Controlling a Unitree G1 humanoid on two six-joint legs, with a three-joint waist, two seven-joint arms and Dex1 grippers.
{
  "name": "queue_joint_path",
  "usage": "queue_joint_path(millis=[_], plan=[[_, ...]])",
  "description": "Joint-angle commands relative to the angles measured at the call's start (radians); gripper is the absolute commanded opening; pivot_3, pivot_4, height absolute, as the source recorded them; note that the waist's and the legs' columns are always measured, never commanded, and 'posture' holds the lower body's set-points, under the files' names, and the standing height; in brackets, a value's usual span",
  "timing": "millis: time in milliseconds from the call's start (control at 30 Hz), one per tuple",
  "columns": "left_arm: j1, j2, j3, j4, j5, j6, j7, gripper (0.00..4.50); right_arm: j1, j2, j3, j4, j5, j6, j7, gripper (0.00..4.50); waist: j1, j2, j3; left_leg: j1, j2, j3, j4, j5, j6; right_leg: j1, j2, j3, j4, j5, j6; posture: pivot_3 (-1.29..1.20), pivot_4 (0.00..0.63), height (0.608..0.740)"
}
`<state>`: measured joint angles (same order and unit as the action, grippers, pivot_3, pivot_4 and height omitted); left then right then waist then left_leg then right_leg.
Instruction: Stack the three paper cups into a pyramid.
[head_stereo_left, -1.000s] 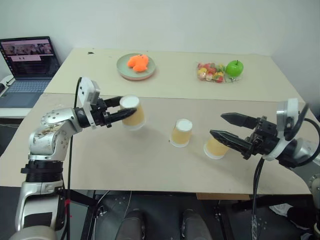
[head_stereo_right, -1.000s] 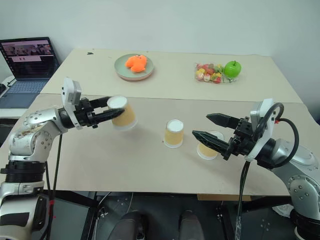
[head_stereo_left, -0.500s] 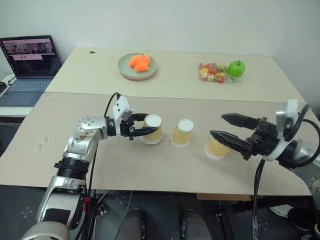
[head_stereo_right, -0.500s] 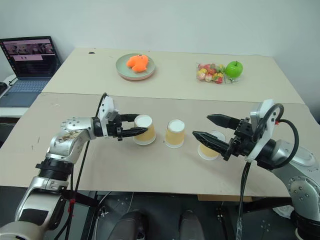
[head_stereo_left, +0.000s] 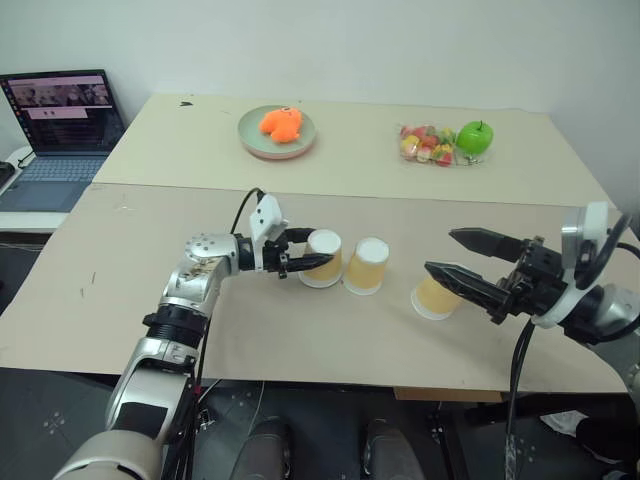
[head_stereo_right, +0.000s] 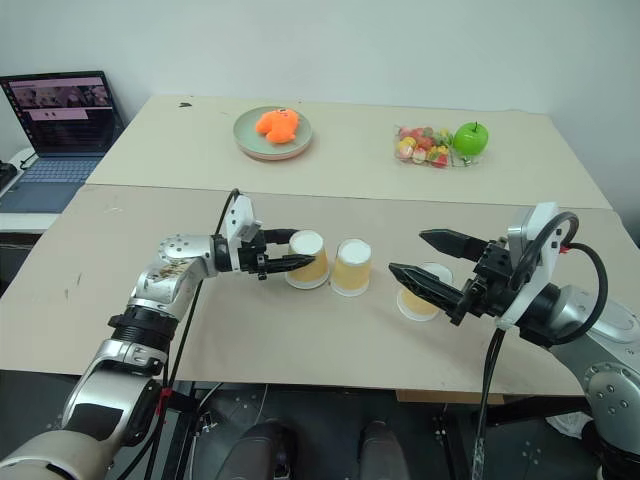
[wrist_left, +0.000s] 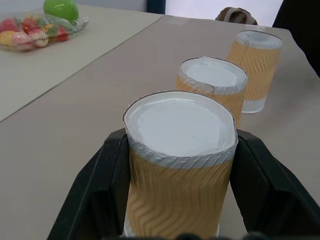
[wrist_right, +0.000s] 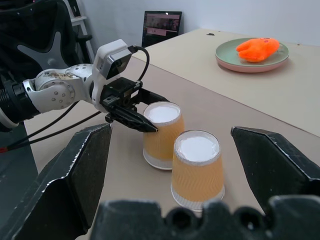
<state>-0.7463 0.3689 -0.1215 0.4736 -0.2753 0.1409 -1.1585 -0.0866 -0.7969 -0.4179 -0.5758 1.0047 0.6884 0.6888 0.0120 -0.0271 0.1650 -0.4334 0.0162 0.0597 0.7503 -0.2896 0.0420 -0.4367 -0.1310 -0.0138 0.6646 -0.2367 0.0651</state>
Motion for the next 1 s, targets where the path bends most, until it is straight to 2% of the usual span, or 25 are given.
queue_joint_path(millis=[33,233,267,367,400,567,733,867,1000], plan=[[-0.027,-0.017,0.000,0.002,0.012,-0.035,0.000,2.31,-0.003,-0.017,-0.046,-0.027,0.022,-0.009,-0.004,4.50,0.000,0.000,0.000,0.000,0.000,0.000,0.000,0.000,0.000,0.000,0.000,0.000,0.000,0.000,0.000,0.00,0.150,0.676],[-0.031,-0.027,0.006,0.032,0.018,-0.036,-0.004,2.31,-0.004,-0.020,-0.050,-0.026,0.022,-0.010,-0.005,4.50,0.000,0.000,0.000,0.000,0.000,0.000,0.000,0.000,0.000,0.000,0.000,0.000,0.000,0.000,0.000,0.00,0.150,0.676],[-0.033,-0.027,0.008,0.038,0.012,-0.024,-0.011,3.32,-0.003,-0.021,-0.051,-0.026,0.023,-0.010,-0.004,4.50,0.000,0.000,0.000,0.000,0.000,0.000,0.000,0.000,0.000,0.000,0.000,0.000,0.000,0.000,0.000,0.00,0.150,0.676],[-0.027,-0.024,-0.008,0.045,0.057,-0.081,0.019,4.39,-0.003,-0.024,-0.055,-0.024,0.027,-0.008,-0.004,4.50,0.000,0.000,0.000,0.000,0.000,0.000,0.000,0.000,0.000,0.000,0.000,0.000,0.000,0.000,0.000,0.00,0.150,0.676],[-0.025,-0.027,-0.003,0.037,0.056,-0.089,0.026,4.47,-0.004,-0.025,-0.053,-0.023,0.026,-0.008,-0.005,4.50,0.000,0.000,0.000,0.000,0.000,0.000,0.000,0.000,0.000,0.000,0.000,0.000,0.000,0.000,0.000,0.00,0.150,0.676],[-0.009,-0.023,0.025,-0.065,0.011,-0.035,0.039,4.47,-0.010,-0.029,-0.055,-0.017,0.027,-0.005,0.000,4.50,0.000,0.000,0.000,0.000,0.000,0.000,0.000,0.000,0.000,0.000,0.000,0.000,0.000,0.000,0.000,0.00,0.150,0.676],[-0.019,0.026,0.137,-0.286,-0.156,0.190,0.074,4.47,0.003,-0.040,-0.081,0.011,0.003,-0.012,0.007,4.50,-0.001,0.000,0.000,-0.001,0.001,0.000,0.000,0.000,0.000,-0.001,0.000,0.000,0.000,0.000,0.000,0.00,0.150,0.676],[-0.057,0.123,0.254,-0.470,-0.405,0.484,0.072,4.47,0.027,-0.046,-0.130,0.091,-0.081,-0.043,-0.021,4.50,-0.003,0.000,0.000,-0.001,0.001,0.000,0.000,0.000,0.000,-0.001,0.000,0.000,0.000,0.000,0.000,0.00,0.150,0.676],[-0.029,0.215,0.240,-0.599,-0.489,0.590,0.013,4.47,0.078,-0.038,-0.150,0.138,-0.186,-0.068,-0.051,4.50,-0.001,0.000,0.000,0.000,0.000,0.000,0.000,0.000,0.000,0.000,0.000,0.000,0.000,0.000,0.000,0.00,0.150,0.676]])
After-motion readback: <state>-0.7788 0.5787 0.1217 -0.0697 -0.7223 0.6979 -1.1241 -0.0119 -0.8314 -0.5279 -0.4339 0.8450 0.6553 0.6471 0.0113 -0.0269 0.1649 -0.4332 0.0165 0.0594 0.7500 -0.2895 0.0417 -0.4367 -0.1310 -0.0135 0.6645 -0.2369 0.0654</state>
